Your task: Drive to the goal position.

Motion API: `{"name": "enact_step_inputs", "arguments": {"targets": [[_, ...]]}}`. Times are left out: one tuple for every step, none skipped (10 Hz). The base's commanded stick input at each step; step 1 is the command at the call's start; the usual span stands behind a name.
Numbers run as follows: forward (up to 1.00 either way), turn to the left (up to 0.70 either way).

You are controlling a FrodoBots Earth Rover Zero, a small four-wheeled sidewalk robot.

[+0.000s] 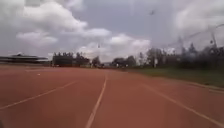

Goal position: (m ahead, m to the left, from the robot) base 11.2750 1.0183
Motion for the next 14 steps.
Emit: {"name": "enact_step_inputs", "arguments": {"targets": [[0.7,0.0],[0.7,0.0],[0.7,0.0],[0.7,0.0],[0.7,0.0],[0.7,0.0],[0.7,0.0],[0.7,0.0],[0.7,0.0],[0.7,0.0],[0.7,0.0],[0.7,0.0],[0.7,0.0],[0.7,0.0]]}}
